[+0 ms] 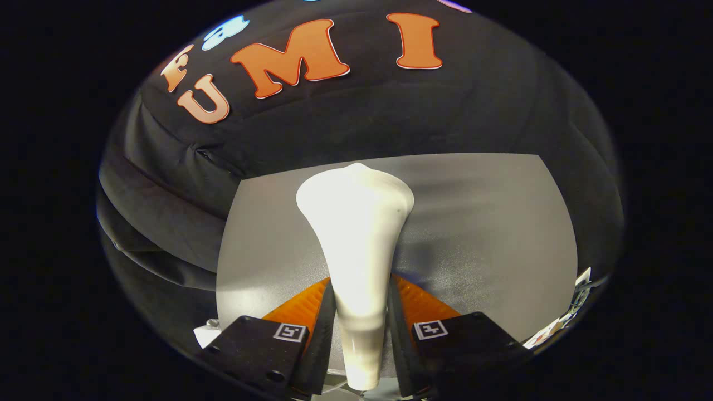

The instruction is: Iron the clothes twice with a garment steamer, once on the left side and once on the right side.

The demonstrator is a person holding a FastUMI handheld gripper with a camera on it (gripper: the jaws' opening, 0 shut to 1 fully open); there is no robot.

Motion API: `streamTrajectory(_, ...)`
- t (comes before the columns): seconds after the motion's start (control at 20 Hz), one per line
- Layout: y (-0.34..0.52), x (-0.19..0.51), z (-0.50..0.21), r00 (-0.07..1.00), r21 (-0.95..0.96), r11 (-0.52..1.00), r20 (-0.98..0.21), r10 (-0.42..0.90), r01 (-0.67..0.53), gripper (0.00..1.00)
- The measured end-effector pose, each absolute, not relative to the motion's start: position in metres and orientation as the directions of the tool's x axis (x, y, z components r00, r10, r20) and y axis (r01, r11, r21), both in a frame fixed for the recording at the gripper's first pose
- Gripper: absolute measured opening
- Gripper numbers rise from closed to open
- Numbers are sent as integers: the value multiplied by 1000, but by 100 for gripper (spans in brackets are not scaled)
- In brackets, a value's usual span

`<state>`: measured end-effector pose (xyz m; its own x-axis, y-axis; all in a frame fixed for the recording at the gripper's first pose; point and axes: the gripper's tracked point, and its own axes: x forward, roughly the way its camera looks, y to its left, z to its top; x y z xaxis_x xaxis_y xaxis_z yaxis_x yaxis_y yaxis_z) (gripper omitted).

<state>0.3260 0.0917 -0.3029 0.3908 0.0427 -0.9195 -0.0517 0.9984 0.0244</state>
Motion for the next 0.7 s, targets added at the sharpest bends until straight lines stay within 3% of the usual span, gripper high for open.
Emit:
streamTrajectory(0.45, 95, 324, -291, 449, -43, 998, -894, -13, -56, 44)
streamTrajectory(0.5, 95, 324, -286, 468, -50, 998, -883, -24, -42, 38)
streamTrajectory(0.7, 88, 315, -254, 548, -64, 998, -834, -63, 17, 38)
